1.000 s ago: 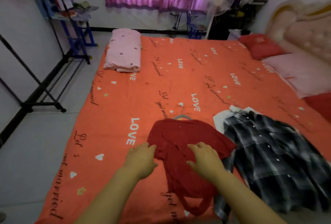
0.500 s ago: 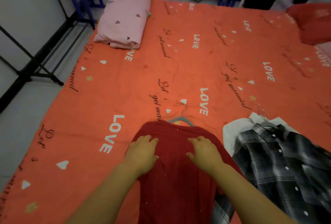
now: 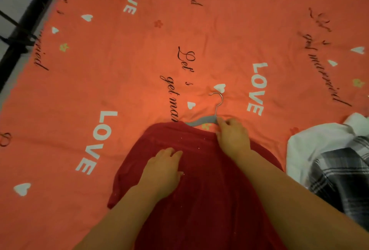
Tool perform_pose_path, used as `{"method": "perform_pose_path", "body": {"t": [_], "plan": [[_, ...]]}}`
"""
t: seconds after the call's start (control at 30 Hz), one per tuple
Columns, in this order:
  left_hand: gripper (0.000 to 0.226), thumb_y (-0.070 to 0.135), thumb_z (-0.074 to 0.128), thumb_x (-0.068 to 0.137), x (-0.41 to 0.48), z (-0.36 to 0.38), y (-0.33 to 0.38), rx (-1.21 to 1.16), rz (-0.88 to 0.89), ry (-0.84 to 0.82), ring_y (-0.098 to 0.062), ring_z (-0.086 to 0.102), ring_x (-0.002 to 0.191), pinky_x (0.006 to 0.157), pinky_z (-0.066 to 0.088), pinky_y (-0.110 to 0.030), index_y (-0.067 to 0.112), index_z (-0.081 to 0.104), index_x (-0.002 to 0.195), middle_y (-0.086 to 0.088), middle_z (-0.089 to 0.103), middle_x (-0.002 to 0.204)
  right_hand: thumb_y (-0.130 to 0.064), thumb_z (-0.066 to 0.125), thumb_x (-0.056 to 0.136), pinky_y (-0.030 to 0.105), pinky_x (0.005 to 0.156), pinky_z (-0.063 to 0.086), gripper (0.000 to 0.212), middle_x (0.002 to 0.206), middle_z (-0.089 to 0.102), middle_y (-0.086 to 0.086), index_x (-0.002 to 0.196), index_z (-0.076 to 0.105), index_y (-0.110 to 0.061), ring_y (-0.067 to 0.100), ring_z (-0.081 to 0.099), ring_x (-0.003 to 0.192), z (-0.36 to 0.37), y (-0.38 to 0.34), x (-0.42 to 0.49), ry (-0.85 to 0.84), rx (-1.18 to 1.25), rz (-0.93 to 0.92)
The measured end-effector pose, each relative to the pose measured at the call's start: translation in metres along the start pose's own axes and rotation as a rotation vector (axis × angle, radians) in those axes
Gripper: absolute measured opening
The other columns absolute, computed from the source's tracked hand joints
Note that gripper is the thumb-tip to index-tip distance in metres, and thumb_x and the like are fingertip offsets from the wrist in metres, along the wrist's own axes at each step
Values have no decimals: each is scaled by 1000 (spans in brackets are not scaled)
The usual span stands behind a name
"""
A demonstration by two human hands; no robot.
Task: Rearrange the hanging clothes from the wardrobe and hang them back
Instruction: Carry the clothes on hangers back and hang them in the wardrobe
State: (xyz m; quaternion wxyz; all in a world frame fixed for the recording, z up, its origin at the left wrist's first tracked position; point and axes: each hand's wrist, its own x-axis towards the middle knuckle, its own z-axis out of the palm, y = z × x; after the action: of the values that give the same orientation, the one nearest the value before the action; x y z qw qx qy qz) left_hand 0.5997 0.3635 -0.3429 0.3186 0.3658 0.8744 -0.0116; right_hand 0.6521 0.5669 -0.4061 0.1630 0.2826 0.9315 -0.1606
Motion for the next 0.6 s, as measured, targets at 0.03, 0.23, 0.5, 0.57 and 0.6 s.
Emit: {"method": "perform_pose_path", "body": {"t": [0.03,0.23,0.5,0.57,0.6], "plan": [[61,37,51,91,4,5,-1,-3,-1,-4,-19,31,133,105,34,-34,23,26,145,1,31,145,-29,44,95,42,95,38,46,125,49,12,140,37,-19,31,46,116,6,2,7,36,31,17],[61,36,50,91,12,15,-4,-22,15,38,-17,30,133,106,31,-33,23,25,145,2,31,146,-23,50,93,40,90,37,37,120,52,12,129,50,-15,32,48,110,23,5,22,161,89,80],[58,34,48,91,-19,-19,-4,-93,4,251,-14,30,132,106,29,-30,24,27,144,5,32,145,-2,68,77,41,58,51,39,97,58,16,115,65,-10,33,60,83,-34,-20,-45,385,348,-144],[58,33,49,90,-35,-32,-2,-133,13,333,-15,32,131,106,29,-29,22,29,144,4,33,144,0,74,71,38,46,49,40,86,60,14,109,69,-11,31,62,70,-52,-36,-72,428,329,-234],[59,32,50,89,-45,-39,0,-154,20,369,-15,32,131,106,29,-29,21,30,144,3,34,144,0,75,70,36,44,48,40,83,61,12,108,70,-12,30,62,67,-61,-45,-85,435,325,-271]]}}
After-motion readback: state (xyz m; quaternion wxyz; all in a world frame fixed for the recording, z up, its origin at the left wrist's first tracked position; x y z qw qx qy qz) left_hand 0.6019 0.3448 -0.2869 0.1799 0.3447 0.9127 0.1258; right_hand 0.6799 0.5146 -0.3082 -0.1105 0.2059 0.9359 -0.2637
